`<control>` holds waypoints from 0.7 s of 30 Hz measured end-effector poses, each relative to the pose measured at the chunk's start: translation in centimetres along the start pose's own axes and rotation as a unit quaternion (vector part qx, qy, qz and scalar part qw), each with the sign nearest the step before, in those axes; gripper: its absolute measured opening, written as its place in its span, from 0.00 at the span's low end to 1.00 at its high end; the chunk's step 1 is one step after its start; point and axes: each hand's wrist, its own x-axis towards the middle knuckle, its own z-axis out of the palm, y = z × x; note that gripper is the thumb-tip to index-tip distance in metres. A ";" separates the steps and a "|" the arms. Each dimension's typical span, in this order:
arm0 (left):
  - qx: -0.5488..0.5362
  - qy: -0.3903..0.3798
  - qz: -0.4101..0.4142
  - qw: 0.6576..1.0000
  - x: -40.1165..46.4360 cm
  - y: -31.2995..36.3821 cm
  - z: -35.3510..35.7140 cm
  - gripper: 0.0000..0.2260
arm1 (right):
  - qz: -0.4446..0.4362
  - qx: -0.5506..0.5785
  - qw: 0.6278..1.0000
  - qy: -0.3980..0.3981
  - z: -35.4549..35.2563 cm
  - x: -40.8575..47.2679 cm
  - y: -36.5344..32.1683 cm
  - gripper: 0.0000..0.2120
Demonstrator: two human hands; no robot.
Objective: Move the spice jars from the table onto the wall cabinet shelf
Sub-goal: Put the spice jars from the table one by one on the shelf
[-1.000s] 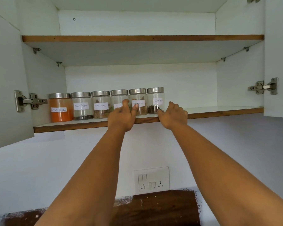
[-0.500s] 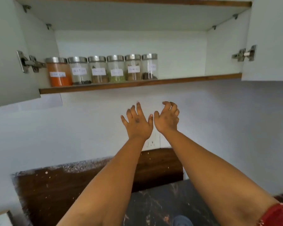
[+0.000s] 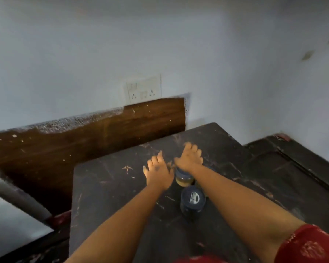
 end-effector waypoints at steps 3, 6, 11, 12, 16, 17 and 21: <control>0.019 -0.100 0.006 0.995 -2.5 -0.8 3.3 0.37 | -0.033 -0.219 0.969 -0.106 1.7 -2.1 1.1 0.34; 0.042 -0.158 0.022 0.986 -4.2 -1.4 4.8 0.41 | -0.054 -0.376 0.907 -0.182 2.6 -3.3 1.8 0.44; 0.030 -0.204 0.006 0.978 -5.6 -2.2 5.7 0.36 | -0.071 -0.448 0.861 -0.230 4.8 -4.9 3.4 0.52; 0.018 -0.209 -0.002 0.978 -5.7 -2.5 5.7 0.35 | -0.089 -0.441 0.867 -0.213 5.0 -5.1 3.6 0.51; -0.078 -0.187 -0.062 0.977 -5.6 -4.4 5.3 0.19 | -0.103 -0.335 0.917 -0.190 3.6 -4.7 3.2 0.57; -0.142 -0.178 -0.118 0.967 -5.4 -5.0 5.0 0.16 | -0.075 -0.278 0.934 -0.211 2.7 -4.4 2.5 0.57; -0.534 -0.259 -0.404 0.696 -4.9 -7.1 2.6 0.28 | -0.026 0.024 0.943 -0.330 -1.9 -2.2 -0.6 0.42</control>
